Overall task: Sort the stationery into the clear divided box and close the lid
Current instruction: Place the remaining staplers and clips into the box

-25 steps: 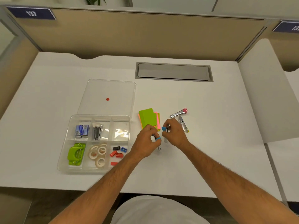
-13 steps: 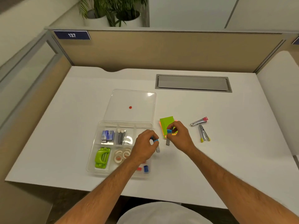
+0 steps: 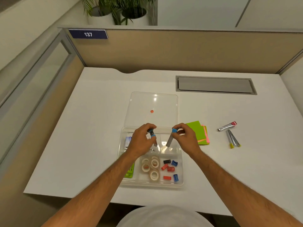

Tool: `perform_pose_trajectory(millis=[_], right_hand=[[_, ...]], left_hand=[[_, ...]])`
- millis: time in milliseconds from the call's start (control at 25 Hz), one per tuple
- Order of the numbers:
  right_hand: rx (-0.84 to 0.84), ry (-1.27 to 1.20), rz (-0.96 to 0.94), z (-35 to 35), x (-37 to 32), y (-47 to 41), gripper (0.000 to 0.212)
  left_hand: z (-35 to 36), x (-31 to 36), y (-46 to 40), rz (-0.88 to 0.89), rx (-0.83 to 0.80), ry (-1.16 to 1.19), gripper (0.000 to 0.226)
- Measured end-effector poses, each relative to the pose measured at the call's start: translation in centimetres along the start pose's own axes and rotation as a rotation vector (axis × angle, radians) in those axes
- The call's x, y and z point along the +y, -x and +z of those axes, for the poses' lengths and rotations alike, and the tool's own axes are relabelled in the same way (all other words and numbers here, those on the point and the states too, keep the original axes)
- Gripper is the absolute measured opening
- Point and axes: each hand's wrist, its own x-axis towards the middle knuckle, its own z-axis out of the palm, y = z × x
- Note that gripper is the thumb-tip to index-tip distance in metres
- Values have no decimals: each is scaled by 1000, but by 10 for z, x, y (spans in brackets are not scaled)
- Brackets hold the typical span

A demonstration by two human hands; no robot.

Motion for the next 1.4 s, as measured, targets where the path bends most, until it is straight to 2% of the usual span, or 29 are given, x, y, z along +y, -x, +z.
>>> perform_pose_trajectory(millis=[160,400,560,720,920,1080,1280,1400], right_hand=[[5,5,16,5,-11,-7,21],[38,9,62,4,-8,-7,20],[44,14,84,3,-1,-6,21],[48,31,87,5,2,-7,21],[25,49,64,15,1,-12,22],[24,66,2,24,0,-16,25],[-26,74,-45,37,-1,-23,26],[-76,122,-81,44,1,-27,24]], left_hand=[[-9,-12,-17,34,-35,-32,38],[0,-32,-33,-18,-285,-111,37],[2,-47,-40,-72,-372,-157,45],[9,-53,-45,-94,-405,-230,45],[20,-64,-49,-58,-454,-496,43],[21,-66,-48,-39,-460,-560,42],[24,-66,-45,-27,-334,-513,41],[25,-68,-44,-51,-346,-452,39]])
